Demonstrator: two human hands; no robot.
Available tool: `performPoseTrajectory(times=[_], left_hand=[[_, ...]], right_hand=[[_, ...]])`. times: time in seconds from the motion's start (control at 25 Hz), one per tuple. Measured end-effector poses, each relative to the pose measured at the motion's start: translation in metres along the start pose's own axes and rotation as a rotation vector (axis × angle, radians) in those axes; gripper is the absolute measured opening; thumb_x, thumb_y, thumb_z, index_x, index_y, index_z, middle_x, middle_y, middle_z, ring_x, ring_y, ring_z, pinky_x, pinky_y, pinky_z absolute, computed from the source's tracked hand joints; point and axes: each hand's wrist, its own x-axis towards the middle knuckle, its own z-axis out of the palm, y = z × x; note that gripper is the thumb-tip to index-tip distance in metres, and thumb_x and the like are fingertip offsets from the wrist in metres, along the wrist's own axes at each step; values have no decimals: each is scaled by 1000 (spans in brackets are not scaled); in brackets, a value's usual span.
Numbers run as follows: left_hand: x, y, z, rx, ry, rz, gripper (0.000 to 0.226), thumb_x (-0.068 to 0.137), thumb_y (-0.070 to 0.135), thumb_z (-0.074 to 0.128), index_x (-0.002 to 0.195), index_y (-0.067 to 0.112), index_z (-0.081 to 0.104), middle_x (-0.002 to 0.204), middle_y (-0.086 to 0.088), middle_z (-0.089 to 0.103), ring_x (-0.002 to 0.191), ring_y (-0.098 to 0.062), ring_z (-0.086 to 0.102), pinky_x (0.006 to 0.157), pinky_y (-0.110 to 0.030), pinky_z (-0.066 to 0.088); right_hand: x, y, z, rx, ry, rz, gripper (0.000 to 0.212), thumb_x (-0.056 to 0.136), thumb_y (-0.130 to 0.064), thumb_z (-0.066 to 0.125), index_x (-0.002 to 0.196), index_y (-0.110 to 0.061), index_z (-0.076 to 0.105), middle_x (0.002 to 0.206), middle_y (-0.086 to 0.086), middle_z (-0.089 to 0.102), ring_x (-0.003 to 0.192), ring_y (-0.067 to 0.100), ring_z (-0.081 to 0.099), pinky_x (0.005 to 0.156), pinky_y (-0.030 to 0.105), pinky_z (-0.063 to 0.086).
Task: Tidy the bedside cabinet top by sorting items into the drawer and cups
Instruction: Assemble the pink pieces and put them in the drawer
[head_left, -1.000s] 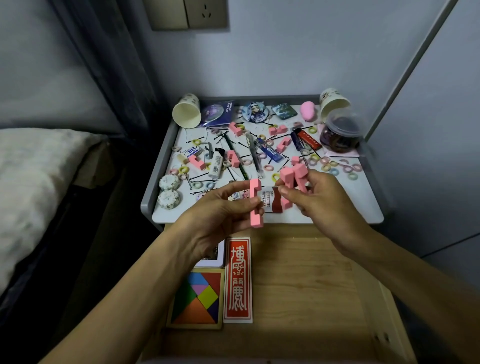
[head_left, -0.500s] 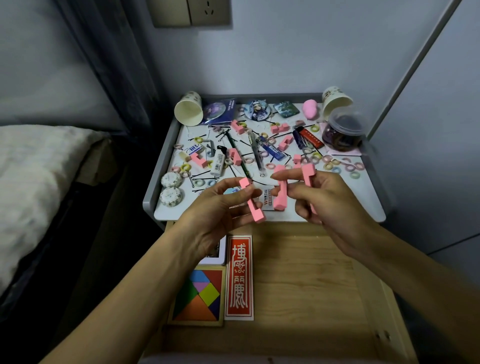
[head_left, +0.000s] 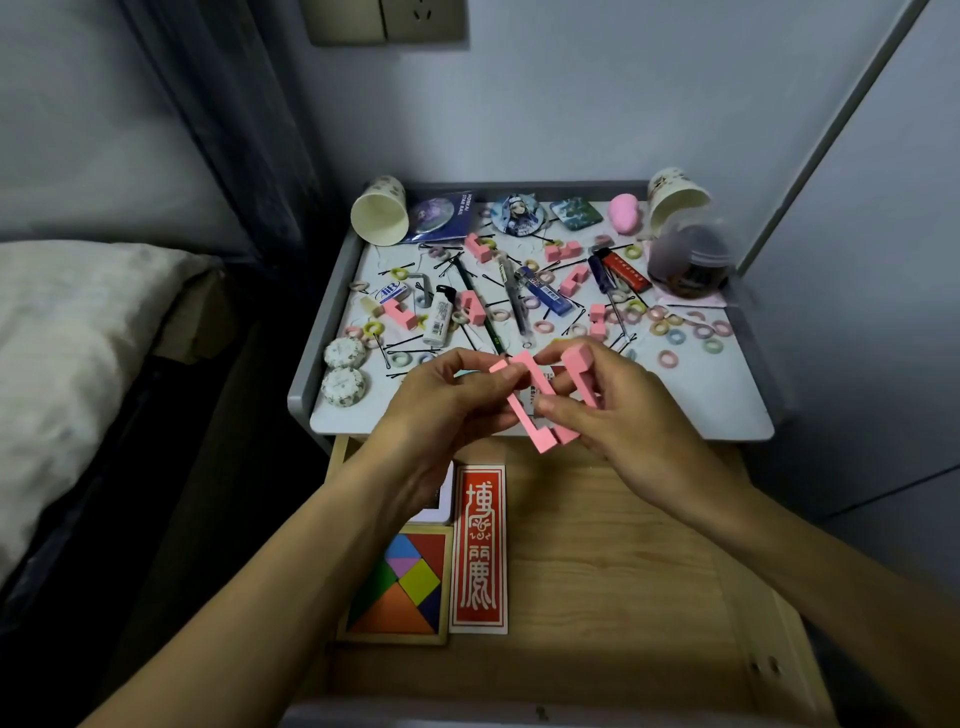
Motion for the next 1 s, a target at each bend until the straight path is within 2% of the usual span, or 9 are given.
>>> performPoseTrajectory(times=[0.2, 0.28, 0.36, 0.44, 0.52, 0.56, 0.68, 0.88, 1.0], left_hand=[[-1, -1, 1, 59, 5, 49, 27, 85, 6, 69, 112, 4, 68, 101, -26, 68, 79, -23, 68, 67, -24, 58], [-2, -2, 1, 90, 23, 76, 25, 86, 6, 68, 111, 3, 70, 102, -29, 67, 82, -25, 67, 68, -24, 58], [-3, -3, 3, 78, 48, 92, 24, 87, 4, 66, 110, 1, 70, 101, -23, 71, 81, -24, 69, 67, -23, 57], [-4, -3, 4, 21, 75, 107, 25, 88, 3, 65, 111, 1, 70, 99, -19, 73, 80, -22, 71, 67, -23, 57], [-3, -1, 3, -99, 119, 113, 27, 86, 4, 65, 112, 1, 70, 98, -18, 74, 80, -21, 71, 71, -25, 59], [-2, 1, 1, -169, 144, 114, 28, 85, 4, 66, 112, 0, 69, 98, -17, 74, 80, -21, 72, 74, -26, 60], [-1, 1, 1, -310, 201, 119, 27, 87, 5, 66, 113, 0, 69, 94, -12, 75, 78, -18, 72, 78, -25, 59], [-5, -11, 14, -407, 279, 156, 31, 88, 5, 65, 118, 0, 67, 108, -17, 72, 85, -18, 70, 83, -28, 59], [-5, -14, 16, -404, 298, 185, 30, 89, 7, 65, 118, 1, 68, 110, -18, 71, 91, -20, 69, 87, -31, 58]], right_hand=[[-1, 0, 0, -132, 24, -7, 26, 88, -25, 68, 114, -20, 67, 93, -5, 72, 86, 7, 68, 79, 34, 56], [-4, -1, 3, -176, 31, -30, 28, 88, -26, 68, 115, -19, 67, 93, -5, 72, 87, 7, 68, 82, 34, 56], [-5, -1, 5, -172, 40, -25, 30, 88, -27, 67, 118, -21, 66, 93, -6, 71, 84, 5, 67, 74, 27, 56], [-5, 0, 5, -121, 53, -4, 31, 89, -27, 66, 120, -25, 64, 89, -4, 72, 68, 4, 65, 58, 18, 50], [-4, 1, 3, -31, 64, 19, 28, 91, -24, 65, 119, -26, 64, 85, 1, 72, 52, 4, 57, 50, 17, 44], [-4, 1, 2, 31, 57, 33, 27, 91, -22, 64, 118, -26, 65, 85, 2, 72, 50, 6, 56, 48, 17, 42], [-6, 0, 6, 213, 30, 63, 26, 92, -15, 62, 117, -23, 65, 91, -1, 74, 56, 17, 64, 45, 22, 45], [-5, -2, 16, 329, 94, 64, 24, 91, -9, 62, 113, -19, 67, 93, 0, 74, 71, 22, 73, 61, 29, 58], [-4, -1, 18, 409, 104, 83, 23, 90, -7, 63, 111, -16, 68, 91, 4, 75, 75, 23, 74, 68, 30, 60]])
